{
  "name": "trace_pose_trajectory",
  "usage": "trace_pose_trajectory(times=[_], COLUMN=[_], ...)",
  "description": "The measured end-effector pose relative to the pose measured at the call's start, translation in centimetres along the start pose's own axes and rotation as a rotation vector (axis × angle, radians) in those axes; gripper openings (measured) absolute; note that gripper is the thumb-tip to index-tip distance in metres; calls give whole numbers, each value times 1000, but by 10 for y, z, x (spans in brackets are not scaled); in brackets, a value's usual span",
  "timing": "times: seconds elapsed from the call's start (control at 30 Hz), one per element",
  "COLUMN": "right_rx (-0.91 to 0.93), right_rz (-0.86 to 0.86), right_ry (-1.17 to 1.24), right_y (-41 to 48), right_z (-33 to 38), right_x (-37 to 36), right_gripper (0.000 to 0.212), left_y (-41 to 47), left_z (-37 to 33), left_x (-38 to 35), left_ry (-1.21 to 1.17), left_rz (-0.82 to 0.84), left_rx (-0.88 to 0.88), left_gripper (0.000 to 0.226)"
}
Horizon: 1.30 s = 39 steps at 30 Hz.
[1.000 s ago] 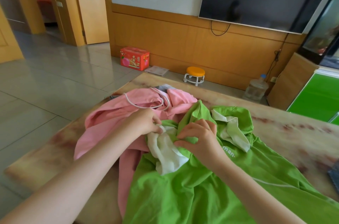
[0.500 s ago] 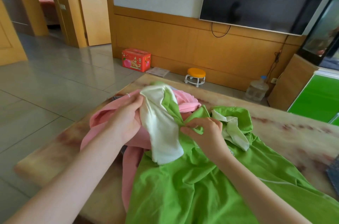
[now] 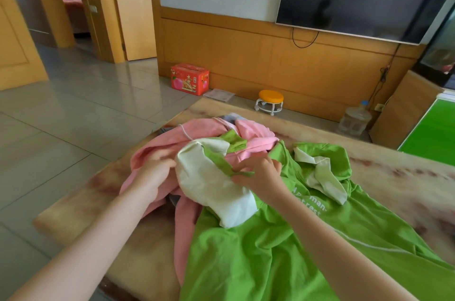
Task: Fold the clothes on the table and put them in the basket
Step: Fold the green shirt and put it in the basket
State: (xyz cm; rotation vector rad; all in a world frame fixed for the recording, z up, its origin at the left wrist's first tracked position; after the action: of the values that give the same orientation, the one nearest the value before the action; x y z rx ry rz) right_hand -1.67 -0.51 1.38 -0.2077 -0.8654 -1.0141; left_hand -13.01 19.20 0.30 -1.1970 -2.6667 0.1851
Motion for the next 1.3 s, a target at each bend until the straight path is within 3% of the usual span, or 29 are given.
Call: trace_pose_trajectory(times=[0.07, 0.17, 0.27, 0.37, 0.43, 0.5, 0.57, 0.63, 0.7, 0.8, 0.9, 1.03, 1.3], right_rx=[-8, -19, -57, -86, -79, -65, -62, -79, -65, -43, 13, 27, 23], right_rz=[40, 37, 77, 86, 76, 75, 138, 205, 179, -4, -138, -250, -179], right_ry=[32, 61, -7, -19, -84, -153, -194, -208, -183, -85, 4, -153, -91], right_y=[-4, -6, -5, -4, -3, -3, -4, -6, -4, 9, 35, 75, 136], right_z=[-3, -7, -17, -21, -22, -27, -35, -43, -43, -32, -12, 30, 76], right_x=[-4, -3, -7, -7, -2, 5, 10, 10, 12, 27, 39, 37, -22], right_gripper=[25, 32, 35, 36, 33, 30, 29, 34, 29, 19, 12, 17, 18], left_y=[4, 9, 23, 41, 53, 59, 58, 58, 55, 50, 62, 77, 86], left_z=[-15, -42, -56, -55, -48, -43, -40, -38, -38, -41, -34, -21, 13], left_x=[6, -16, -52, -72, -74, -73, -70, -61, -46, -12, 27, 61, 82], left_ry=[289, 471, 742, 1070, 1153, 1205, 1215, 1104, 918, 618, 360, -198, -479], left_rz=[-122, -65, 12, -34, -47, -43, -14, -30, -120, -304, -381, -320, -261], left_rx=[-237, -509, -654, -657, -585, -537, -510, -520, -554, -554, -404, -216, -32], left_gripper=[29, 20, 38, 53, 56, 52, 33, 17, 19, 19, 26, 12, 35])
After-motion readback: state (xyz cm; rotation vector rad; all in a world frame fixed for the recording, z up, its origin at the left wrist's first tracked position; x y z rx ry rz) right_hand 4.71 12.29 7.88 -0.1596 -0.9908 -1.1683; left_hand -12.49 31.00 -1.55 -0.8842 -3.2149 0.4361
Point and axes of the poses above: each hand's wrist, its own y-axis towards the middle knuckle, its own x-axis out of the back of the hand, z = x × y, the point moved 5 cm from there along y, towards the middle knuckle, and after that the axes turned 7 degrees about y, right-handed, at the moved point
